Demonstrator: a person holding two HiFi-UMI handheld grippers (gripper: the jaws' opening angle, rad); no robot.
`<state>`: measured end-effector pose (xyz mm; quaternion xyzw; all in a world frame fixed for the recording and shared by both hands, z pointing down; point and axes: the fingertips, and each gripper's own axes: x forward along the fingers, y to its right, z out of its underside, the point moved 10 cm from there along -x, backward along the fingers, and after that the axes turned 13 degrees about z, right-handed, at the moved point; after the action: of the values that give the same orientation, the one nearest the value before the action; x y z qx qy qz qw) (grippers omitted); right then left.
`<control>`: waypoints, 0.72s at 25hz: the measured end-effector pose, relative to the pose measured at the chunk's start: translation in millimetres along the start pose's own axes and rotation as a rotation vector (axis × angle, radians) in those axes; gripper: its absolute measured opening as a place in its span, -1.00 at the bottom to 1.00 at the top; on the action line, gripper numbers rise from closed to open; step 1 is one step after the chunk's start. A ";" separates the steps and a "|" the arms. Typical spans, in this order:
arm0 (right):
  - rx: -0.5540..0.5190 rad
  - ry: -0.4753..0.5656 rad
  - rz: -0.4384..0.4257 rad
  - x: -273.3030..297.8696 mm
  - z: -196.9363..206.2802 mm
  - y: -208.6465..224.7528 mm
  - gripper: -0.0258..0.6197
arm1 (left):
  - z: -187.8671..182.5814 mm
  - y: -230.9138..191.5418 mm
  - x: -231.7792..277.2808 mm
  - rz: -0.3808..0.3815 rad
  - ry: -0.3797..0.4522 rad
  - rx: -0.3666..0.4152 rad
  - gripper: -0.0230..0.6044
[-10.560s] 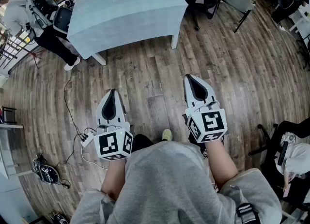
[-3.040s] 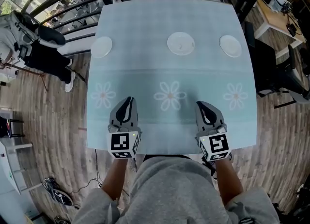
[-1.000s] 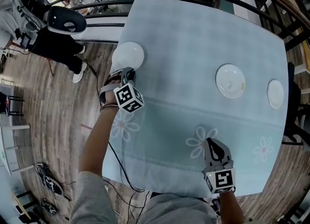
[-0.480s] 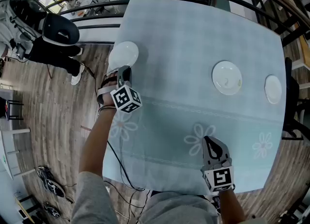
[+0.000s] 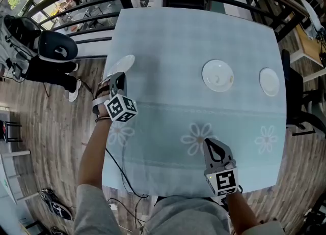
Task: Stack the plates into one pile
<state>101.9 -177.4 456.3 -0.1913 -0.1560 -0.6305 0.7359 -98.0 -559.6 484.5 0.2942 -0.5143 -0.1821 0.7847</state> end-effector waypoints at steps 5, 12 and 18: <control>0.010 0.020 0.022 -19.6 -3.4 16.2 -0.84 | -36.8 2.1 -13.0 -0.005 0.040 0.027 -0.85; 0.033 0.053 0.085 -66.0 4.1 27.7 -0.84 | -98.4 20.9 -44.1 -0.008 0.130 0.095 -0.85; 0.065 0.060 0.170 -105.3 25.7 50.7 -0.84 | -171.5 58.0 -46.3 0.027 0.215 0.173 -0.85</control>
<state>135.9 -66.9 425.0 -0.1608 -0.1378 -0.5659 0.7968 39.1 -441.2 438.6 0.3715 -0.4451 -0.0941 0.8093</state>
